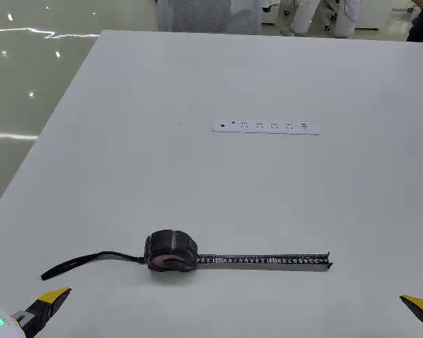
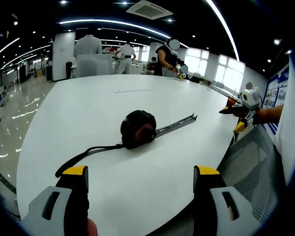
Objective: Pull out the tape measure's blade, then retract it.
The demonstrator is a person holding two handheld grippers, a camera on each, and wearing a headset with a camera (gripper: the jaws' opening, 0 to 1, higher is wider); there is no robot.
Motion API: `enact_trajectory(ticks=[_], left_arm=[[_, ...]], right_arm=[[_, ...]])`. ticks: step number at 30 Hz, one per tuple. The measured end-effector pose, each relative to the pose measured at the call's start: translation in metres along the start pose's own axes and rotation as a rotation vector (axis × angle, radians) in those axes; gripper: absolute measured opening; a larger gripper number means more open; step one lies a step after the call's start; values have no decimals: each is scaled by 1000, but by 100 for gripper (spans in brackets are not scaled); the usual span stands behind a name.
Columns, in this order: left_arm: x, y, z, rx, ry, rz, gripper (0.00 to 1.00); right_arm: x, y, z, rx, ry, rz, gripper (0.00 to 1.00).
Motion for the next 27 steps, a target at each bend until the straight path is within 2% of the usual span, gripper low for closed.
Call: enact_trajectory(ticks=[5,7,13,27], left_arm=[[0,0,-1,-3,-1,3,85],[2,0,0,-19,-11,4,81],[7,0,-7,-27,-1,-8,83],[31,6,-24,-25,11,13,83]], right_arm=[[0,0,0,3,1,-1,99],[1,-1,-1,3,2,-3,99],[4,-1,-3,1,4,-8,99],[8,2,-5,-4,5,-19,99]])
Point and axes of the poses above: the centre of the closed fingertips' face, and the gripper's own axes: x roughly forward along the fingers, y roughly to its right, z roughly out of its underside, the point moved 1 cm from there along -x, roughly backward along the fingers, and after that the axes turned 11 degrees about z, right-handed, at the moved point
